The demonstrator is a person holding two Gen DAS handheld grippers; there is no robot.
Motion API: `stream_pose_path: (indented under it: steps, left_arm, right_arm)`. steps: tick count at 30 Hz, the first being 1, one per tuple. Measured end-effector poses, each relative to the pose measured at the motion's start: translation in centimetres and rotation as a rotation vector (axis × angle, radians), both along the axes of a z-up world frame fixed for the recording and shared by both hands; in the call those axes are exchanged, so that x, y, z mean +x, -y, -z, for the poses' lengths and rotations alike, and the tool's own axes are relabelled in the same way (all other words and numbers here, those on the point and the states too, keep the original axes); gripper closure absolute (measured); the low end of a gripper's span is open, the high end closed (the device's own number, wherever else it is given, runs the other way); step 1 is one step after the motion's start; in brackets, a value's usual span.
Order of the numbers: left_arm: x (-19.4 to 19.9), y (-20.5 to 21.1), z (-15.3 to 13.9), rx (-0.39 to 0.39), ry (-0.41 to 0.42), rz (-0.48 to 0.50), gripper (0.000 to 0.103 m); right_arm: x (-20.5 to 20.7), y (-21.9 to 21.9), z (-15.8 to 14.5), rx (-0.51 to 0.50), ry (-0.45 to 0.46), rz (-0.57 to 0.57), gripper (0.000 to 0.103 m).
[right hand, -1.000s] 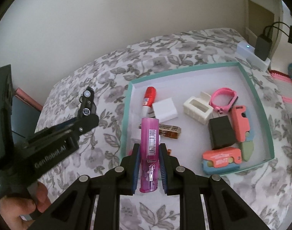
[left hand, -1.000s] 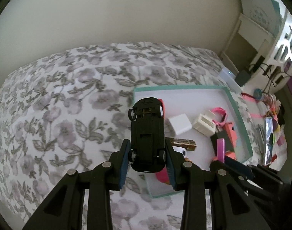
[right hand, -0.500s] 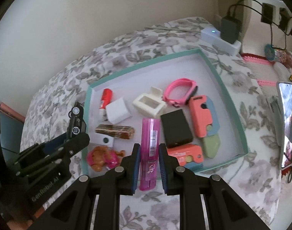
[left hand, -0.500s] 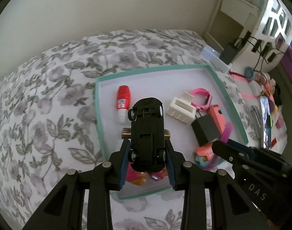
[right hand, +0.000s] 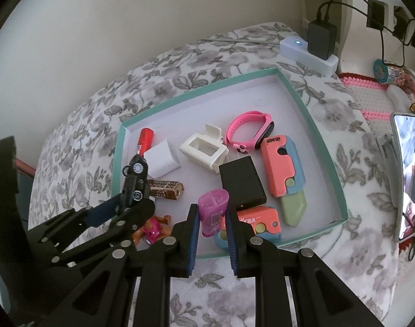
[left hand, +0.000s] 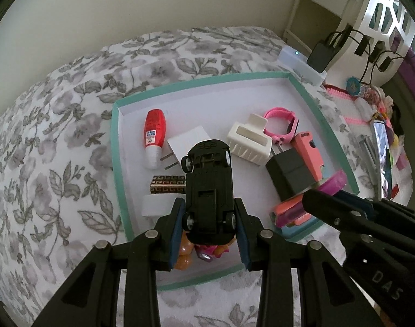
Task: Organize rigid objects
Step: 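Carry the toy car with the left tool while the right tool carries the lip balm over the tray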
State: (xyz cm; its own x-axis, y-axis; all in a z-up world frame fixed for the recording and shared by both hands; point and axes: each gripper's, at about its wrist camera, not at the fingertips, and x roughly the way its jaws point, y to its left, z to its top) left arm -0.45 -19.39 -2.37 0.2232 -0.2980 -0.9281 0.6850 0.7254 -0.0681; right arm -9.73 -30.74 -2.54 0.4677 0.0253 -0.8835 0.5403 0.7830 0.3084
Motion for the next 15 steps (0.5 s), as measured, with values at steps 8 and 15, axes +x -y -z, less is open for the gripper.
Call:
stream_pose_path:
  steps: [8,15]
  left_arm:
    - [0.1,0.4,0.2,-0.005,0.022,0.006,0.067]
    - [0.7,1.1,0.4,-0.017,0.044,0.02,0.067]
  right_arm:
    - [0.5,0.1,0.2,0.006,0.011,0.001,0.083]
    - [1.0,0.8,0.5,0.022,0.024,0.018,0.083]
